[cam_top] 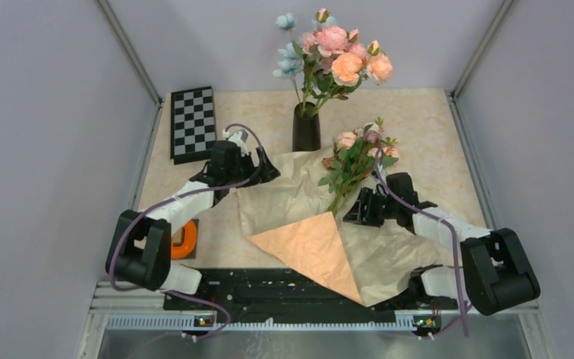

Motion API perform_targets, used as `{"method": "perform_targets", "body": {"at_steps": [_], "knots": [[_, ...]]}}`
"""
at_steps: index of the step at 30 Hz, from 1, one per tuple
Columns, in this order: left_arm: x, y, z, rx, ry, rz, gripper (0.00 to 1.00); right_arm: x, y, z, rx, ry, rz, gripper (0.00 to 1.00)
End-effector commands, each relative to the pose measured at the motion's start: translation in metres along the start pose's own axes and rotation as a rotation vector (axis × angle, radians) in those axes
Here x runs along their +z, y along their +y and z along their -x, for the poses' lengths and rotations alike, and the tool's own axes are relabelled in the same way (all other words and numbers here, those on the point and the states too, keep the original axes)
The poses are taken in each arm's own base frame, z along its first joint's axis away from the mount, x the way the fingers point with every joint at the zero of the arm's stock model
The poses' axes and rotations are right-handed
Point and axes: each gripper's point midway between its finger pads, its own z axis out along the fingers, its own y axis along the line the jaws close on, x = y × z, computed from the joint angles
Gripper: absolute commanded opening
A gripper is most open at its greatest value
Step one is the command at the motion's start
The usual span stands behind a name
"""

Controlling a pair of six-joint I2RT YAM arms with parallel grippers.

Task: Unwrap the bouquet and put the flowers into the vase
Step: Unfold the wrapping paper at the center of the board.

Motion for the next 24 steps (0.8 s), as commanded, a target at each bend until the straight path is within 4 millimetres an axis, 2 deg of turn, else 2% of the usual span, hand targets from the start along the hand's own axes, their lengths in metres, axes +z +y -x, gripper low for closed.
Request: {"method": "perform_targets", "body": {"at_steps": [1, 4, 9, 16, 19, 22, 24], "knots": [[-0.037, -0.036, 0.032, 0.047, -0.062, -0.075, 0.99, -0.011, 0.048, -0.008, -0.059, -0.009, 0.245, 0.50], [-0.045, -0.022, 0.021, 0.029, -0.047, -0.010, 0.99, -0.014, 0.058, -0.013, -0.078, -0.008, 0.296, 0.53], [-0.053, 0.018, 0.000, -0.039, -0.041, 0.140, 0.99, -0.009, 0.068, -0.021, -0.112, 0.022, 0.332, 0.57], [-0.060, 0.054, -0.022, -0.076, -0.020, 0.259, 0.99, 0.006, 0.087, -0.038, -0.161, 0.099, 0.368, 0.55], [-0.061, 0.066, -0.029, -0.073, -0.010, 0.300, 0.99, 0.012, 0.098, -0.049, -0.200, 0.136, 0.379, 0.49], [-0.057, 0.075, -0.041, -0.086, 0.026, 0.311, 0.99, 0.014, 0.109, -0.056, -0.232, 0.145, 0.382, 0.38], [-0.052, 0.079, -0.052, -0.107, 0.058, 0.299, 0.95, 0.013, 0.121, -0.064, -0.266, 0.157, 0.403, 0.30]]}}
